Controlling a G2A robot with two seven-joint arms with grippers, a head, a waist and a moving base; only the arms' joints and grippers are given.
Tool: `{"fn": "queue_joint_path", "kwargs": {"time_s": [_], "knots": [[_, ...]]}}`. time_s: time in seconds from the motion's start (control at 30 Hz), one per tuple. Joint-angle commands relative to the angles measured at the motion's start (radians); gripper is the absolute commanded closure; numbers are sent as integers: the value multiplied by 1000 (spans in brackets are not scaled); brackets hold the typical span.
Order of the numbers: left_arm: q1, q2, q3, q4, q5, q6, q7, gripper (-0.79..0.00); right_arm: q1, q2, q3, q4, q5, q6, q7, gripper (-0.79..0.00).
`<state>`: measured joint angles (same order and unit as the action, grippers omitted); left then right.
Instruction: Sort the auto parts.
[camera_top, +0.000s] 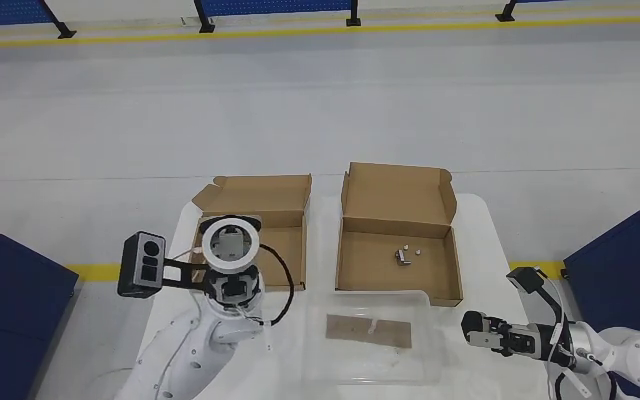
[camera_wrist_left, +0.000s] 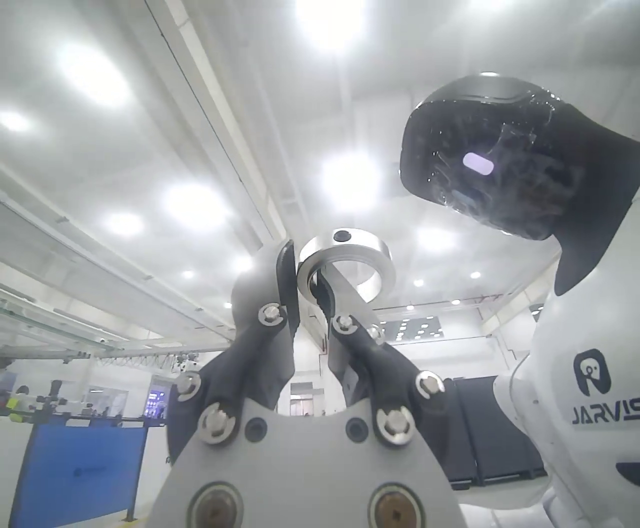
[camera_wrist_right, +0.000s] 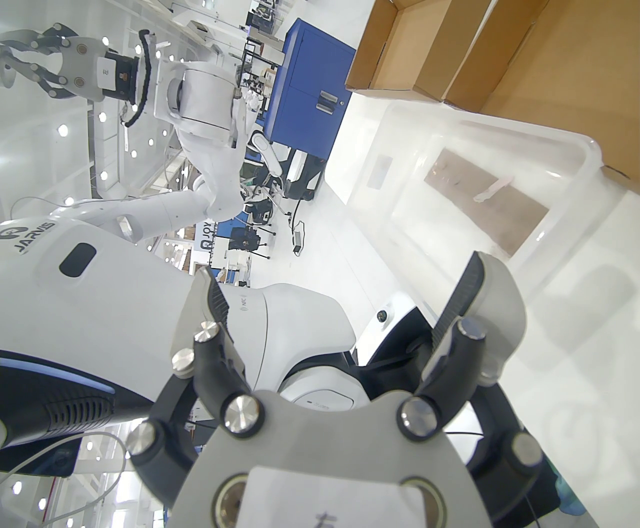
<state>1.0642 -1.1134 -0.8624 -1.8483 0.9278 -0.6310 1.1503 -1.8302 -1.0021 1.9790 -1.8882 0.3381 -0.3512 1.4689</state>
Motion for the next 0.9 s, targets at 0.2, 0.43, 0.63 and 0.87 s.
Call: {"fn": "queue_joint_path", "kwargs": {"time_s": [0.2,0.43,0.63,0.87], "knots": [[13,-9,-30,28,143,13,-61,0,0,0,0,0,0,0,0,-785],[26,-19,-46,28,182,16,-94,0,0,0,0,0,0,0,0,-785],[38,-31,-51,20,147,0,-71,0,0,0,0,0,0,0,0,-785],[46,-45,-61,16,113,-4,-73,0,0,0,0,0,0,0,0,-785]]}}
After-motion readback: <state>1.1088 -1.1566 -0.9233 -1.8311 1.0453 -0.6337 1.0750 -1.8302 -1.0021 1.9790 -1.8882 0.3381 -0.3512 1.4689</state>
